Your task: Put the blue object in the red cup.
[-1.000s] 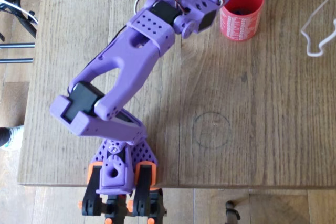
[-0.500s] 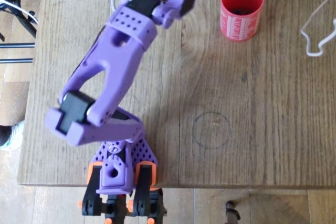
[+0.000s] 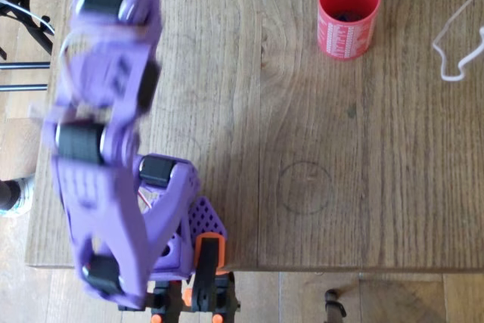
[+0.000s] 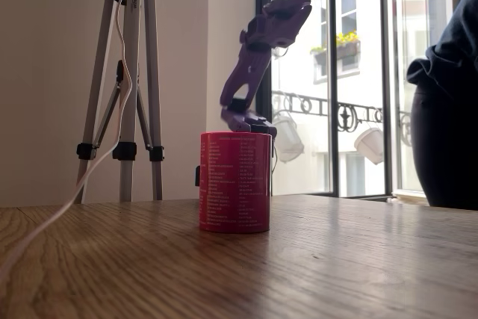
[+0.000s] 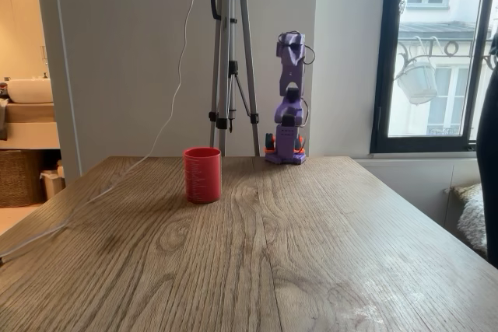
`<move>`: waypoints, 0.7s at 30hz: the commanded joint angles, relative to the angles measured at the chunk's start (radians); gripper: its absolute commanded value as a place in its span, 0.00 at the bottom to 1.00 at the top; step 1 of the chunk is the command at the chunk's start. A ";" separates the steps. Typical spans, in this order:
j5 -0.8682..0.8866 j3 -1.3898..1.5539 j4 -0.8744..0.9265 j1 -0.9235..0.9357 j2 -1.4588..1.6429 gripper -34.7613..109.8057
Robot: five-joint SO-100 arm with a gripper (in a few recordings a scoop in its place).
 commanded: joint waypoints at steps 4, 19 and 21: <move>-0.023 0.287 0.006 -0.158 0.183 0.24; 0.233 0.879 0.324 -0.206 0.270 0.24; 0.264 0.920 0.347 -0.204 0.270 0.24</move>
